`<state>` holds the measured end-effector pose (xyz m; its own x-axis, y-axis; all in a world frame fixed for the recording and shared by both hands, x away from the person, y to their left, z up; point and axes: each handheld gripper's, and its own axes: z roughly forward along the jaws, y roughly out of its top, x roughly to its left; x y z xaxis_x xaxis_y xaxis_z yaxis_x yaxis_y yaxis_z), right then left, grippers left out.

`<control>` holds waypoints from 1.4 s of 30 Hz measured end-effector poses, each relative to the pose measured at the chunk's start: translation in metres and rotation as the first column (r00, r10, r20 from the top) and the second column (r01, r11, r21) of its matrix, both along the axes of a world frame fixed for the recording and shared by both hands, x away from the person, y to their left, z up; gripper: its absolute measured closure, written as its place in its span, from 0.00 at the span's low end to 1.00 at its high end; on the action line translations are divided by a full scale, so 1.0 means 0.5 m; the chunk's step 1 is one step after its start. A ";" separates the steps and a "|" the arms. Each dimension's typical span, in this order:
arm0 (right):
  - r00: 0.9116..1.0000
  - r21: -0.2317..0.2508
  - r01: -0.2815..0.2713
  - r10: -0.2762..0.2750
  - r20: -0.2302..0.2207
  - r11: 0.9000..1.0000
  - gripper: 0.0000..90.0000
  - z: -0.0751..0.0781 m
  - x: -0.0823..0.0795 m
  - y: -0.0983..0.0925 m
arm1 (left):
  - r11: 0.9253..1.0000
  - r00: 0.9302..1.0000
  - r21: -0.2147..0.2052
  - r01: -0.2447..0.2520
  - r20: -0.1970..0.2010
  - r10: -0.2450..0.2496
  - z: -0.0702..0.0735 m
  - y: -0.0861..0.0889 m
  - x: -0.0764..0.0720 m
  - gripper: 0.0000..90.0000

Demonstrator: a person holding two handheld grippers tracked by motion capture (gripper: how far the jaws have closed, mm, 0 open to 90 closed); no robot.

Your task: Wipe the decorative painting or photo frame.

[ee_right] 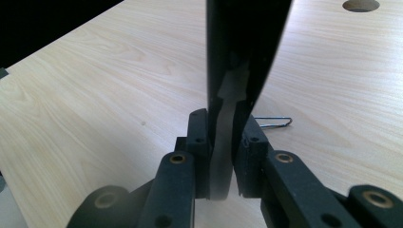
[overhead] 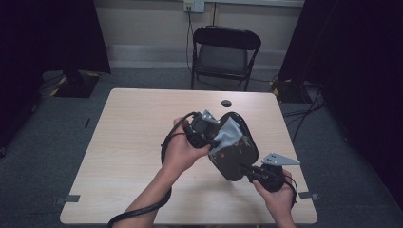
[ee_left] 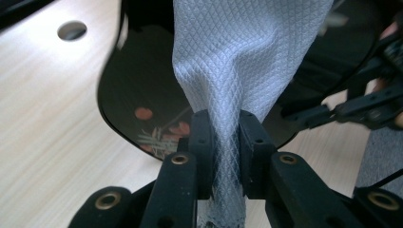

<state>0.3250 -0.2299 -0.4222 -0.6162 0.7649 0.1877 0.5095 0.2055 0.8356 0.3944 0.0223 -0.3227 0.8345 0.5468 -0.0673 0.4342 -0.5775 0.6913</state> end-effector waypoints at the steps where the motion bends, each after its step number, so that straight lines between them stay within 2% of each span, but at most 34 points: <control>1: 1.000 0.001 0.001 -0.001 -0.001 1.000 0.88 0.000 0.000 0.000 | 1.000 1.000 0.003 0.001 -0.010 -0.001 -0.011 -0.001 0.000 0.87; 8: 1.000 0.002 0.002 -0.002 0.001 1.000 0.88 0.001 0.001 0.002 | 0.999 0.999 0.048 -0.005 -0.053 0.007 -0.092 0.004 -0.003 0.87; 18: 1.000 0.001 0.003 -0.003 -0.001 1.000 0.88 0.001 0.002 0.004 | 0.995 0.992 0.098 -0.024 -0.123 0.036 -0.208 0.010 -0.004 0.87; 19: 1.000 0.002 0.003 -0.003 -0.001 1.000 0.88 0.001 0.002 0.004 | 0.993 0.992 0.113 -0.023 -0.124 0.037 -0.217 0.011 -0.004 0.87; 24: 1.000 0.003 0.002 -0.002 -0.001 1.000 0.88 0.001 0.002 0.003 | 0.990 0.987 0.134 -0.031 -0.154 0.052 -0.253 0.011 -0.006 0.87; 25: 1.000 0.003 0.002 -0.002 0.000 1.000 0.88 0.000 0.002 0.003 | 0.989 0.986 0.147 -0.027 -0.158 0.050 -0.258 0.012 -0.006 0.87; 30: 1.000 0.004 0.001 -0.001 0.002 1.000 0.88 0.000 0.002 0.004 | 0.987 0.983 0.158 -0.023 -0.176 0.051 -0.279 0.013 -0.010 0.87; 35: 1.000 0.005 0.001 -0.001 0.004 1.000 0.88 0.000 0.002 0.004 | 0.989 0.979 0.143 -0.041 -0.191 0.069 -0.285 0.019 -0.015 0.87; 39: 1.000 0.006 0.000 0.000 0.004 1.000 0.88 -0.001 0.003 0.004 | 0.990 0.980 0.136 -0.037 -0.191 0.063 -0.272 0.023 -0.015 0.87; 42: 1.000 0.005 0.001 -0.001 0.004 1.000 0.88 0.000 0.002 0.004 | 0.993 0.983 0.116 -0.038 -0.175 0.058 -0.242 0.030 -0.013 0.87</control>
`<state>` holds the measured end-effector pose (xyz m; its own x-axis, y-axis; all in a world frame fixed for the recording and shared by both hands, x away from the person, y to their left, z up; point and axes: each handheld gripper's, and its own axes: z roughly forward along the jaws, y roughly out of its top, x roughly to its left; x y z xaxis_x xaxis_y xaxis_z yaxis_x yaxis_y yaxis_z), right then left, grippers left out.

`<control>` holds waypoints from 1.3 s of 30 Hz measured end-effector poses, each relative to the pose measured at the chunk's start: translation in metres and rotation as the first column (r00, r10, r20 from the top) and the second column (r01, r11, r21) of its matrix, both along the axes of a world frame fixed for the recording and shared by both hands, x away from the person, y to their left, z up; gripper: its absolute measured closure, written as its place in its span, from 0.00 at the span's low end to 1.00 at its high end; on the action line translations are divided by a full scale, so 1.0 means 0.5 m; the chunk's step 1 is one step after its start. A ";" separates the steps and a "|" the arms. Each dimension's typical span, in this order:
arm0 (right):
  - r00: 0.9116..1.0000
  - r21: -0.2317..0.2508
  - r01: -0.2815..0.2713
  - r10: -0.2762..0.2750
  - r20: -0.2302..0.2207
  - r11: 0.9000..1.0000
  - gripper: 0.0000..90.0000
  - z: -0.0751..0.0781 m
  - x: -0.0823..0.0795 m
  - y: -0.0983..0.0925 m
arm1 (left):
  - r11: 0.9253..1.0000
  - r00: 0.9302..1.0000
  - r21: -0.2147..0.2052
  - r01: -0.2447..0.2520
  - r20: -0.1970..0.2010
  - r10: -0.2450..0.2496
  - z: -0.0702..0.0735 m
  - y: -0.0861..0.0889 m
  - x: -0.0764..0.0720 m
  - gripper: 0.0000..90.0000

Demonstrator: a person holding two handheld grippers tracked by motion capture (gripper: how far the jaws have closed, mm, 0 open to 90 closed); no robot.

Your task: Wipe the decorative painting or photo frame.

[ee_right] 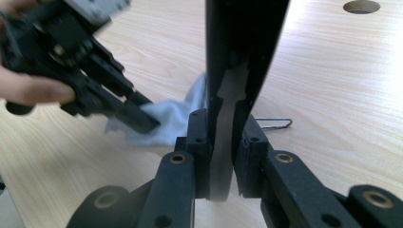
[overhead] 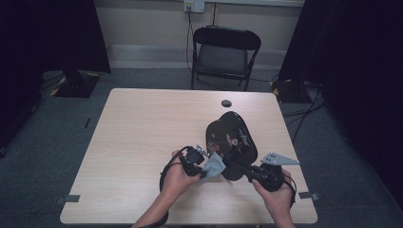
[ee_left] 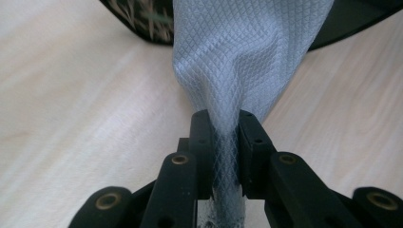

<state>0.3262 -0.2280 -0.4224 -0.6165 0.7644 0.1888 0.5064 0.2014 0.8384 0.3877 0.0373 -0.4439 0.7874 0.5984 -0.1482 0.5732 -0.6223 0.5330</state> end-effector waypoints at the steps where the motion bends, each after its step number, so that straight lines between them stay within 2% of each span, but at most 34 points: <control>1: 1.000 0.000 0.000 0.000 0.000 1.000 0.88 0.000 0.000 0.000 | 1.000 1.000 -0.006 -0.002 0.006 0.002 0.014 0.002 0.000 0.87; 7: 1.000 0.001 0.000 0.000 0.001 1.000 0.88 0.000 0.000 0.001 | 0.999 0.997 -0.049 0.002 0.080 0.002 0.119 0.013 0.002 0.87; 15: 1.000 -0.002 -0.001 0.001 0.001 1.000 0.88 -0.001 0.000 0.002 | 0.993 0.987 -0.113 0.020 0.163 -0.002 0.256 0.009 0.003 0.87; 18: 1.000 -0.002 0.000 0.000 0.000 1.000 0.88 -0.001 0.000 0.003 | 0.989 0.982 -0.148 0.032 0.187 -0.004 0.295 0.000 0.001 0.87; 20: 1.000 -0.003 -0.001 0.001 0.001 1.000 0.88 -0.002 0.000 0.004 | 0.987 0.981 -0.154 0.042 0.196 -0.012 0.310 -0.010 0.001 0.87; 22: 1.000 -0.004 0.000 0.000 0.000 1.000 0.88 -0.002 -0.001 0.005 | 0.987 0.979 -0.151 0.052 0.202 -0.021 0.316 -0.021 0.000 0.87; 25: 1.000 -0.006 -0.001 0.001 0.001 1.000 0.88 -0.002 -0.001 0.005 | 0.988 0.981 -0.142 0.064 0.191 -0.036 0.307 -0.038 0.000 0.87; 32: 1.000 -0.007 -0.002 0.002 -0.001 1.000 0.88 -0.002 0.000 0.006 | 0.992 0.985 -0.100 0.073 0.163 -0.056 0.265 -0.052 0.006 0.87; 37: 1.000 -0.006 -0.003 0.003 -0.002 1.000 0.88 -0.002 0.000 0.005 | 0.993 0.988 -0.096 0.062 0.150 -0.047 0.234 -0.052 0.006 0.87; 39: 1.000 -0.007 -0.002 0.002 -0.002 1.000 0.88 -0.002 0.000 0.006 | 0.995 0.989 -0.080 0.061 0.142 -0.049 0.221 -0.050 0.007 0.87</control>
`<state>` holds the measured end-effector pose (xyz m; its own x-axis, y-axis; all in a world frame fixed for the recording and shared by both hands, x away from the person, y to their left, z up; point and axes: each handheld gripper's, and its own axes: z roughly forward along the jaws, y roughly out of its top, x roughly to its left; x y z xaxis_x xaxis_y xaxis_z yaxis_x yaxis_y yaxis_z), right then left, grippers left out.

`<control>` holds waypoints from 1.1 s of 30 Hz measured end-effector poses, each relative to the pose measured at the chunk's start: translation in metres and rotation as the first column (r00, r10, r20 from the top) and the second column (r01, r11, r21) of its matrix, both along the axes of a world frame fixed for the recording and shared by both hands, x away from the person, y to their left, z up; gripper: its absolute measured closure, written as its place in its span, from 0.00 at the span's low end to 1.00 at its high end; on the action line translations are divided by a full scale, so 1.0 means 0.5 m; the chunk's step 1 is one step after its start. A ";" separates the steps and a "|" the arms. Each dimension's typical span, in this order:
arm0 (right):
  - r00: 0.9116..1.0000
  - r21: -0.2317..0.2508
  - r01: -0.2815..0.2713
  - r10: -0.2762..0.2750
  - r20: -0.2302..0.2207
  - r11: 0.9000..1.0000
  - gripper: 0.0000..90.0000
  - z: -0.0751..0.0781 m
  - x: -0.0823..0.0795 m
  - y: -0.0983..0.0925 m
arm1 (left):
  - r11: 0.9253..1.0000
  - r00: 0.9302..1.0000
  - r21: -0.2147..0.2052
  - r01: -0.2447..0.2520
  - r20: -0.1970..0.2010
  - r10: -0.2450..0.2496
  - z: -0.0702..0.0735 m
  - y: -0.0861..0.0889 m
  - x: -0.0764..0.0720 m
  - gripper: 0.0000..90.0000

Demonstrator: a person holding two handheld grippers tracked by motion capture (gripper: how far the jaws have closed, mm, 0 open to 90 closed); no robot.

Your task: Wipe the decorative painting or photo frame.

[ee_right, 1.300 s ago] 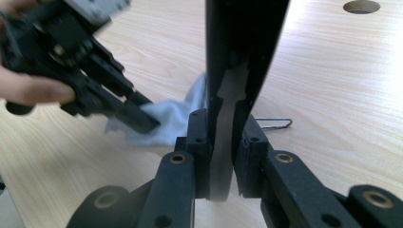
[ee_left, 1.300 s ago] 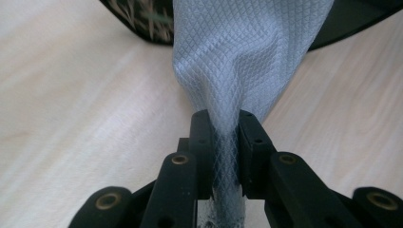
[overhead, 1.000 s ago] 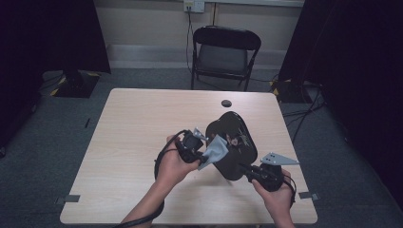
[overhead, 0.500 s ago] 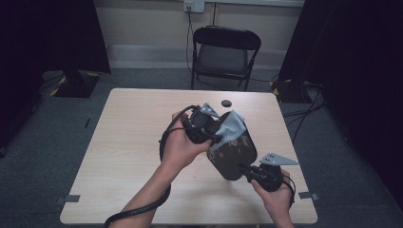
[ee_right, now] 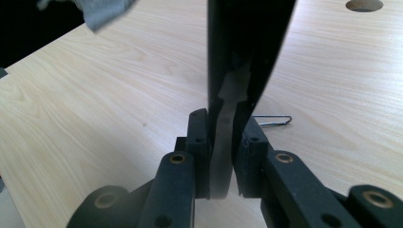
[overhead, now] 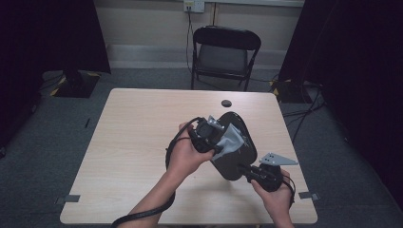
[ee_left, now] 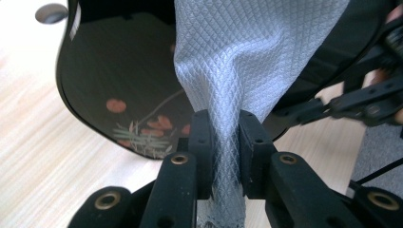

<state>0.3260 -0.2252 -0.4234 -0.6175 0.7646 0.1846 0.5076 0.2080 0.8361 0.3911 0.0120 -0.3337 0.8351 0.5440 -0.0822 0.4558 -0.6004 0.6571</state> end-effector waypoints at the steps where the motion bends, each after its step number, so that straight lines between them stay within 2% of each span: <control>1: 1.000 0.000 0.000 0.000 0.000 1.000 0.88 0.000 0.000 0.000 | 1.000 1.000 0.002 -0.003 -0.001 0.003 -0.008 0.001 0.000 0.87; 5: 1.000 0.000 0.000 0.000 0.000 1.000 0.88 0.000 0.000 0.000 | 1.000 1.000 0.028 -0.006 -0.025 0.007 -0.043 0.005 0.000 0.87; 11: 1.000 -0.002 0.000 0.000 0.000 1.000 0.88 0.000 0.000 0.000 | 0.999 0.998 0.031 -0.015 -0.065 0.017 -0.093 0.009 0.000 0.87; 14: 1.000 -0.004 -0.001 0.001 0.000 1.000 0.88 0.001 0.000 0.000 | 0.999 0.998 0.046 -0.023 -0.060 0.025 -0.113 0.009 0.002 0.87; 23: 1.000 -0.003 -0.003 0.003 0.001 1.000 0.88 0.000 0.001 0.000 | 0.997 0.992 0.077 -0.025 -0.121 0.035 -0.181 0.011 -0.001 0.87; 33: 1.000 -0.004 -0.001 0.001 0.001 1.000 0.88 0.001 0.000 0.001 | 0.992 0.986 0.124 -0.029 -0.157 0.049 -0.238 0.014 -0.009 0.87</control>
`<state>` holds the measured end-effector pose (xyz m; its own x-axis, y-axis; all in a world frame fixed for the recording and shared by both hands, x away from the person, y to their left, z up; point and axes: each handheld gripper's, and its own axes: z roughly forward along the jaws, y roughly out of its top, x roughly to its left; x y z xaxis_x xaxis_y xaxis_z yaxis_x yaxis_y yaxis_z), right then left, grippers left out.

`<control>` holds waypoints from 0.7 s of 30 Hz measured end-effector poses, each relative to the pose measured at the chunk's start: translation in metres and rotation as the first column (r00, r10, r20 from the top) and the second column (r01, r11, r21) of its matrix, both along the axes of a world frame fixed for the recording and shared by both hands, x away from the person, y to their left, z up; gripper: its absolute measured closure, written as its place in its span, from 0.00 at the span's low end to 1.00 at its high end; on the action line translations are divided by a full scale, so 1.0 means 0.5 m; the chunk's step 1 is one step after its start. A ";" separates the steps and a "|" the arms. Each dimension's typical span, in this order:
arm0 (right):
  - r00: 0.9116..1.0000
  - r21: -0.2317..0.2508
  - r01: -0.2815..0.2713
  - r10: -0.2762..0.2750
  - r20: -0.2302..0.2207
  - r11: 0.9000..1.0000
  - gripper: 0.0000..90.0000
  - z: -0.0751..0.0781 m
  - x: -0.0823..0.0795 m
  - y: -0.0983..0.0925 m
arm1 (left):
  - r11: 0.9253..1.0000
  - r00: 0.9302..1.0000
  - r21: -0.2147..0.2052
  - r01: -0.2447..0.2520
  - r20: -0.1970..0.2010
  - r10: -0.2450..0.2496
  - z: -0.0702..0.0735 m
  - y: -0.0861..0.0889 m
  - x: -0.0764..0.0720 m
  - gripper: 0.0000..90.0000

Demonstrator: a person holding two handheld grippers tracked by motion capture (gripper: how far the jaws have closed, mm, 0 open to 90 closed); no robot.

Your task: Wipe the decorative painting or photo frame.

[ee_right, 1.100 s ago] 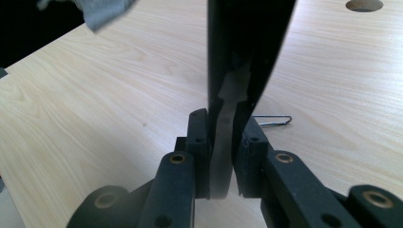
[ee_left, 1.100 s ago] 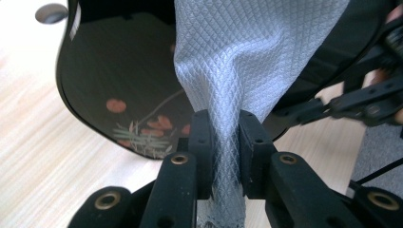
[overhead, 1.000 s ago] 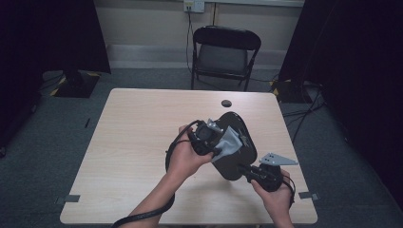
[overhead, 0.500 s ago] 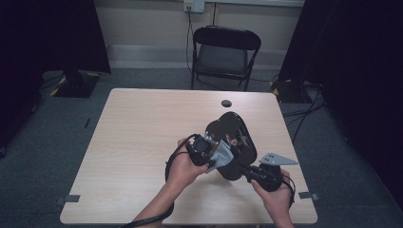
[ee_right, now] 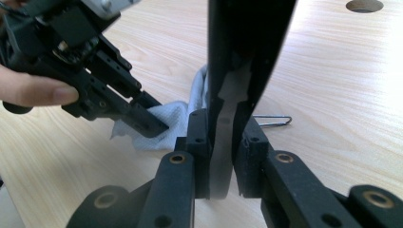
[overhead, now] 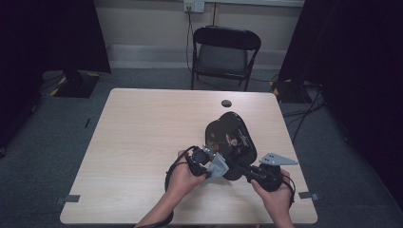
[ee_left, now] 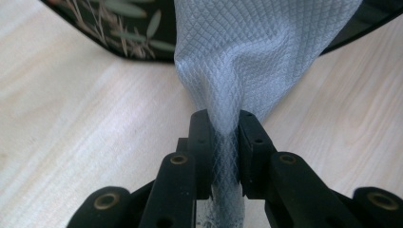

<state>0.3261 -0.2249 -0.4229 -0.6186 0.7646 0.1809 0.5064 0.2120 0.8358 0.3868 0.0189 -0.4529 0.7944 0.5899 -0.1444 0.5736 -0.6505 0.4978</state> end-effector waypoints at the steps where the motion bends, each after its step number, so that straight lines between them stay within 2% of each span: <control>1: 1.000 -0.001 -0.001 0.001 0.000 1.000 0.88 0.000 0.000 0.000 | 1.000 1.000 0.007 -0.003 -0.005 0.003 -0.004 0.000 -0.002 0.87; 3: 1.000 0.001 0.000 0.000 0.000 1.000 0.88 0.000 0.000 0.000 | 1.000 1.000 0.020 0.007 -0.015 -0.007 -0.011 0.003 -0.003 0.87; 6: 1.000 -0.001 -0.001 0.001 -0.001 1.000 0.88 0.000 0.000 0.000 | 1.000 1.000 0.018 0.001 -0.025 -0.001 -0.020 0.008 -0.007 0.87; 10: 1.000 -0.001 -0.001 0.001 0.000 1.000 0.88 0.000 0.000 0.000 | 1.000 1.000 0.014 0.000 -0.026 0.000 -0.009 0.016 -0.008 0.87; 15: 1.000 0.000 0.000 0.000 0.000 1.000 0.88 0.000 0.000 0.000 | 1.000 1.000 -0.008 0.011 0.002 -0.011 0.037 0.026 -0.008 0.87; 19: 1.000 0.000 0.001 -0.001 -0.001 1.000 0.88 0.000 0.000 0.001 | 1.000 0.999 -0.020 0.023 0.046 -0.022 0.093 0.030 -0.009 0.87; 21: 1.000 0.000 0.001 -0.001 0.000 1.000 0.88 0.001 0.000 0.001 | 0.999 0.998 -0.043 0.033 0.062 -0.030 0.122 0.032 -0.008 0.87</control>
